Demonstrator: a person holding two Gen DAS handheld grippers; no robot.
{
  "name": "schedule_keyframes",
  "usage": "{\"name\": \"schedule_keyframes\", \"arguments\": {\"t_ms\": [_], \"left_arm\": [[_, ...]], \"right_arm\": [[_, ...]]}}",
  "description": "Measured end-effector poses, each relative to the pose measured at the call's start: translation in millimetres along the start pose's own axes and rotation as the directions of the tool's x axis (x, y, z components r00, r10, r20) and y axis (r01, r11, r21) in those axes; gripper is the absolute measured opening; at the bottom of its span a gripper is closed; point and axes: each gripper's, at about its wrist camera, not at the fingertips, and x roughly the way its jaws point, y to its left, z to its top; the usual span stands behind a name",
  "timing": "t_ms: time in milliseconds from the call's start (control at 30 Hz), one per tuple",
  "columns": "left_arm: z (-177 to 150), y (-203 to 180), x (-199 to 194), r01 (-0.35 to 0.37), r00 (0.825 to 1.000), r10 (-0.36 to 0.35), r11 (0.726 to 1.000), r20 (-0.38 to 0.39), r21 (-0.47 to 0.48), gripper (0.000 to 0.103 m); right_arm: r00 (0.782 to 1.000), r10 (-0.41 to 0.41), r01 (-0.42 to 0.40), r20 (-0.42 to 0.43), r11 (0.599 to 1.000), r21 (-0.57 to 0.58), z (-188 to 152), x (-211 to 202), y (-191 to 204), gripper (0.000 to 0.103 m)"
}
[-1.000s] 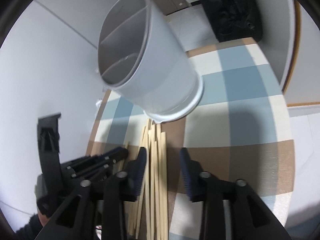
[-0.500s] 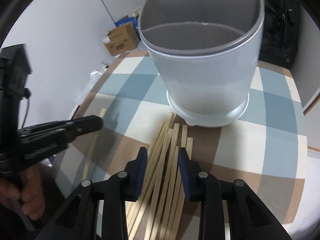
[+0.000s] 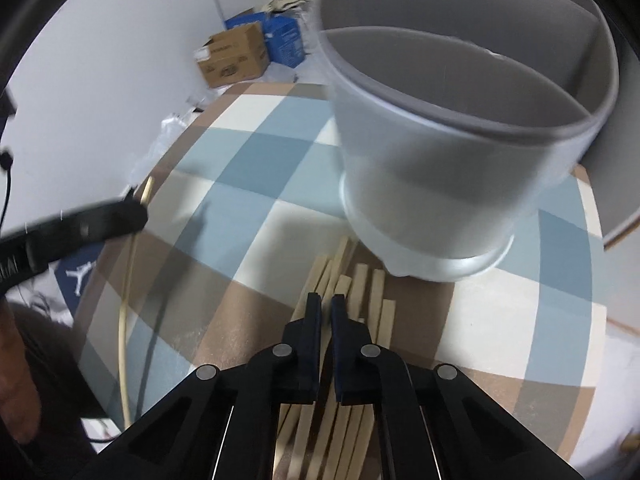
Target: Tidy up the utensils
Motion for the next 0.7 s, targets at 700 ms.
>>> {"name": "schedule_keyframes", "arguments": {"t_ms": [700], "left_arm": [[2, -3, -14, 0.015, 0.998, -0.014, 1.0, 0.068, -0.006, 0.002]], "right_arm": [[0.996, 0.046, -0.05, 0.072, 0.997, 0.059, 4, -17, -9, 0.004]]}}
